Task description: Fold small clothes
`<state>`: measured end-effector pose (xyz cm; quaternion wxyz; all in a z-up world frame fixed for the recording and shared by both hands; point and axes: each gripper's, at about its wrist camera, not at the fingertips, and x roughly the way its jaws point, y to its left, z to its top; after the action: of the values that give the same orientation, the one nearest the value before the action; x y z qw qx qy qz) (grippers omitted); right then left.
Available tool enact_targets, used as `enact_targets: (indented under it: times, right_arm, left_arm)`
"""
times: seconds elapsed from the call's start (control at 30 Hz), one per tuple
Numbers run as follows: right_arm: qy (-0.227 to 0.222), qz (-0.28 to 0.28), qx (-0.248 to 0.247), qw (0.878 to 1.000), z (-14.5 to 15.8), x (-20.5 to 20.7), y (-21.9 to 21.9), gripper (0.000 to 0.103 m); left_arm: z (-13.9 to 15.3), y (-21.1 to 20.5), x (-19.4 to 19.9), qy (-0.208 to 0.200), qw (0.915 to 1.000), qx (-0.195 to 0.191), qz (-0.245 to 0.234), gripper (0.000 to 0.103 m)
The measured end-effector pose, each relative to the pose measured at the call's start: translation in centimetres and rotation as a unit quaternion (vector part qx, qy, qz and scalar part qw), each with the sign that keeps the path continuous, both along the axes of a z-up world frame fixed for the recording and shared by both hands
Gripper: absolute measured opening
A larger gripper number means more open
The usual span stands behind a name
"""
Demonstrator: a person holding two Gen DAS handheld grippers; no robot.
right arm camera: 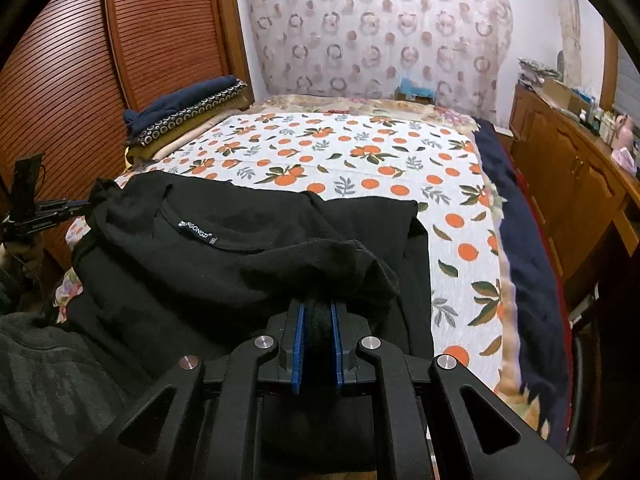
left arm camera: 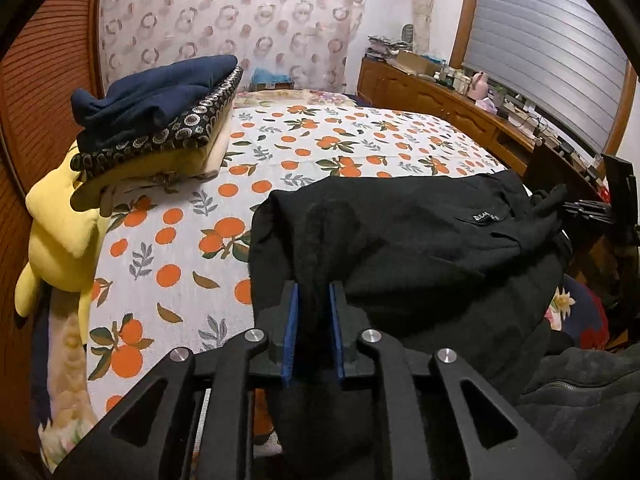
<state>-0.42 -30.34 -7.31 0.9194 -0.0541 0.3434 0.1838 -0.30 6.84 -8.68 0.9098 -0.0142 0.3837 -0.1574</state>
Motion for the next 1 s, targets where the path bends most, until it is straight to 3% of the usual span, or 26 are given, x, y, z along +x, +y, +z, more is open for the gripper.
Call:
enact_targets:
  times: [0.2, 0.33, 0.4, 0.53, 0.63, 0.77, 1.0]
  right_arm:
    - [-0.012, 0.003, -0.014, 1.000, 1.7, 0.0, 0.0, 0.019]
    - [-0.018, 0.006, -0.012, 1.000, 2.0, -1.2, -0.6, 0.020]
    - [-0.023, 0.010, -0.010, 1.000, 2.3, -1.6, -0.9, 0.020]
    - [-0.033, 0.005, -0.010, 0.999, 2.8, -1.8, -1.5, 0.020]
    - [-0.043, -0.005, -0.013, 0.999, 3.1, -1.3, -1.8, 0.028]
    - [-0.050, -0.012, -0.013, 0.999, 2.6, 0.5, -1.7, 0.048]
    - [-0.011, -0.033, -0.020, 0.999, -0.2, 5.0, -1.2, 0.050]
  left_arm:
    - [0.8, 0.1, -0.4, -0.010, 0.9999, 0.008, 0.008, 0.026]
    - [1.1, 0.2, -0.4, -0.015, 0.9998, 0.009, 0.010, 0.044]
    - [1.3, 0.2, -0.1, -0.010, 0.9999, 0.011, 0.008, 0.047]
    - [1.4, 0.2, 0.6, -0.010, 0.9998, 0.011, 0.010, 0.076]
    - [1.7, 0.3, 1.3, -0.011, 0.9997, 0.000, 0.020, 0.077]
    - [2.6, -0.1, 2.6, -0.023, 0.9994, -0.002, 0.026, 0.077]
    - [3.1, -0.8, 5.1, -0.032, 0.9992, 0.012, 0.022, 0.077]
